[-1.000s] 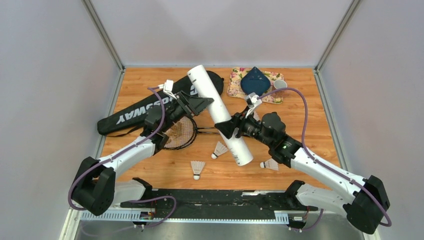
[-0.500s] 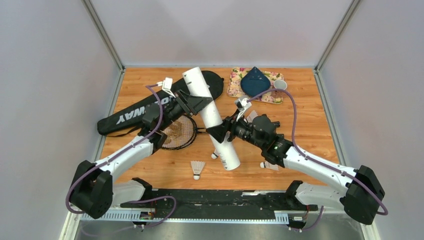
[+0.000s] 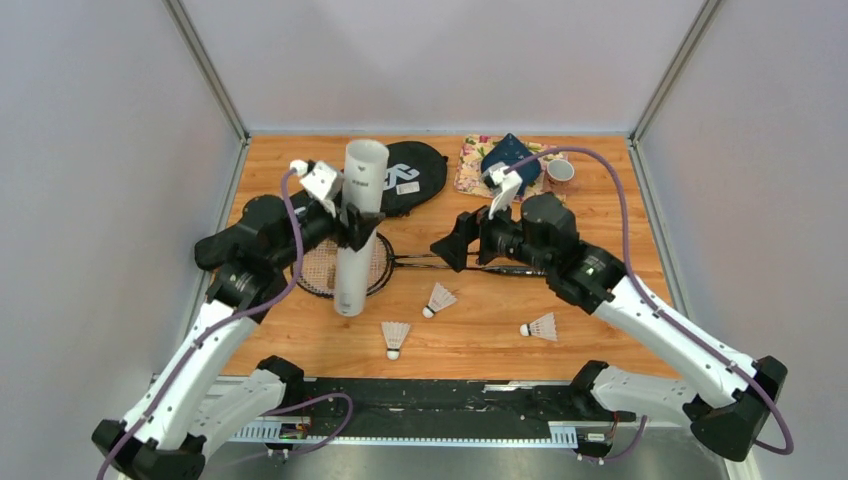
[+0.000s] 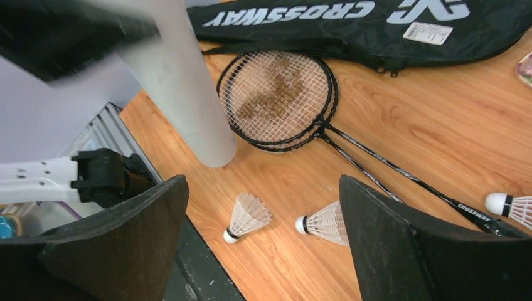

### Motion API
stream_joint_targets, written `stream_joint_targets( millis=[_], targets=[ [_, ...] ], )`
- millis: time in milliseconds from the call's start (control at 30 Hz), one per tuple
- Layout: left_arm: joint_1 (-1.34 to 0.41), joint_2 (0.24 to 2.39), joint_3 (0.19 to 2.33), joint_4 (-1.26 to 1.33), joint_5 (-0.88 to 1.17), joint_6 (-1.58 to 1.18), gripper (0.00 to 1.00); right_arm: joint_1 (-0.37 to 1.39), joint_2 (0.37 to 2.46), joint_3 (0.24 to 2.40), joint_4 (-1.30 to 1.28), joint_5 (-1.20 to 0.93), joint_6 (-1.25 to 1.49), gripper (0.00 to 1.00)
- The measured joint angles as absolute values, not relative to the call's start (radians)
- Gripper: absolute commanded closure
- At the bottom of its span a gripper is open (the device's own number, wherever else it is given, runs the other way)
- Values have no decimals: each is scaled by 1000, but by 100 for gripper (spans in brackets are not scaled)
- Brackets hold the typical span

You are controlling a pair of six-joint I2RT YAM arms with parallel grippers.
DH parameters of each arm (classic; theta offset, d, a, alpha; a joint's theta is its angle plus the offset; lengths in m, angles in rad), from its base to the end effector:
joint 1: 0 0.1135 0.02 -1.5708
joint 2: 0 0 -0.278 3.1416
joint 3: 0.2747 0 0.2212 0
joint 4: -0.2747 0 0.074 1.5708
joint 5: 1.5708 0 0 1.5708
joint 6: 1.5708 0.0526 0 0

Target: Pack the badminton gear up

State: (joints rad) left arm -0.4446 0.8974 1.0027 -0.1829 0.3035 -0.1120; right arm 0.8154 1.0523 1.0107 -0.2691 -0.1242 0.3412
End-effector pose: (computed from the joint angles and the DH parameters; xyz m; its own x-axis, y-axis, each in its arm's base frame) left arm 0.1520 -0.0898 0.4032 -0.1455 -0.0488 -0.9882 0.6674 0.7325 -0.1344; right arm 0.1444 0.1629 0.3675 -0.4663 -0.0108 -0.8846 -0.6868 0.6346 0.3543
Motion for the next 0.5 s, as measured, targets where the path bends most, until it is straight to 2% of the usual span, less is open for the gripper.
stream_joint_targets(
  millis=[33,100,233,300,333,400,433,500],
  targets=[
    [-445,862,969,-199,303,-60,60,806,1052,1053,-319,-137,336,15],
    [-445,772,857,-228,301,44,60,791,1074,1181,-422,-160,336,19],
    [-445,667,672,-242,297,162,62,793,1152,1431,-530,-246,343,39],
    [-445,638,608,-244,297,199,62,804,1205,1547,-568,-278,343,43],
    [-445,624,577,-243,296,213,65,809,1232,1592,-580,-291,347,49],
    [-445,601,535,-243,297,229,69,818,1283,1645,-587,-313,352,51],
    [-445,591,520,-242,298,235,73,823,1305,1656,-587,-327,358,50],
    [-445,575,500,-242,301,241,75,829,1348,1659,-589,-344,368,47]
  ],
)
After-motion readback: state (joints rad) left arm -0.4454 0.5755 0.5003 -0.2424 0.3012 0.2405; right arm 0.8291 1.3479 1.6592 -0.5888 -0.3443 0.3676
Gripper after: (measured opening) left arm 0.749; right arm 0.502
